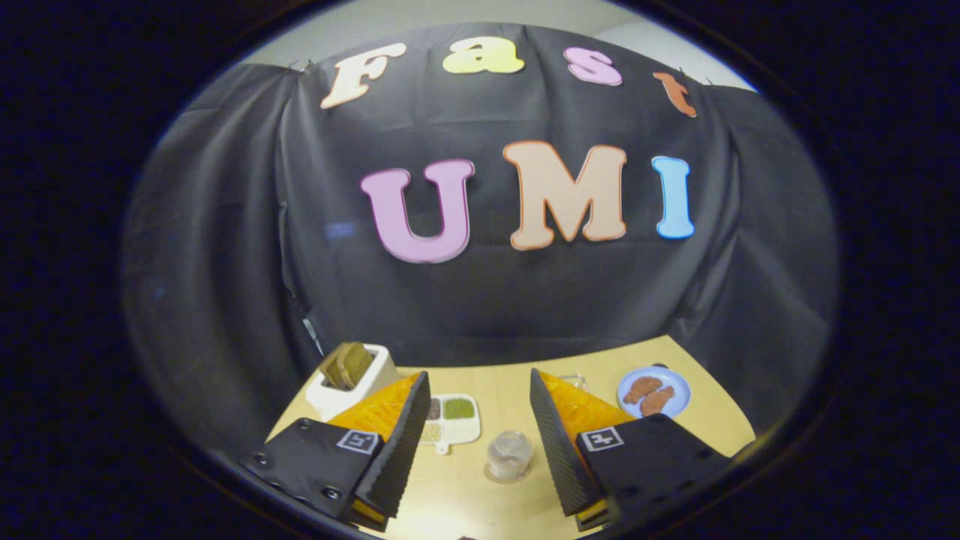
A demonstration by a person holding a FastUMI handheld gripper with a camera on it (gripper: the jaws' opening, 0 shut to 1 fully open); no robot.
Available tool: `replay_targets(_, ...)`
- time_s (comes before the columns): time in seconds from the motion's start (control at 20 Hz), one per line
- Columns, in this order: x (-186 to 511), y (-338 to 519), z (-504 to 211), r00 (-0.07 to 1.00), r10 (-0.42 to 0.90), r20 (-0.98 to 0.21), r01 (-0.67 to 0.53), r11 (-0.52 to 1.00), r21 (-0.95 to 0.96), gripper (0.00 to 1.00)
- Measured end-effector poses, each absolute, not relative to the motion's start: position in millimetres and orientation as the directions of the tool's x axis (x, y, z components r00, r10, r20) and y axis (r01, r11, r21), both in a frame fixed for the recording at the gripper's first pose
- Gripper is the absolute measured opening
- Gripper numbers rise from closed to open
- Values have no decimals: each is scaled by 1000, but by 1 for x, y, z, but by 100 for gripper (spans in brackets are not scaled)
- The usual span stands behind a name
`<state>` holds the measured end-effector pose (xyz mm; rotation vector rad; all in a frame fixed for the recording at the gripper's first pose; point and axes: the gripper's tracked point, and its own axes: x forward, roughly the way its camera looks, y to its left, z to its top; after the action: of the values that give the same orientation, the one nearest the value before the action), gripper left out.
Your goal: Take the bottle from table, then pour the juice into the cup, finally place the bottle on the coaster
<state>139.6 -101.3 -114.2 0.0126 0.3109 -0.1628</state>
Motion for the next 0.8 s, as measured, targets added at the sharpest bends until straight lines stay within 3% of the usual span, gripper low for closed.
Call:
replay_targets(0.3,145,-83,-16,983,-114,-147,119,992,28,81)
replay_targets(0.8,120,-103,24,991,-101,-85,103,994,20,81)
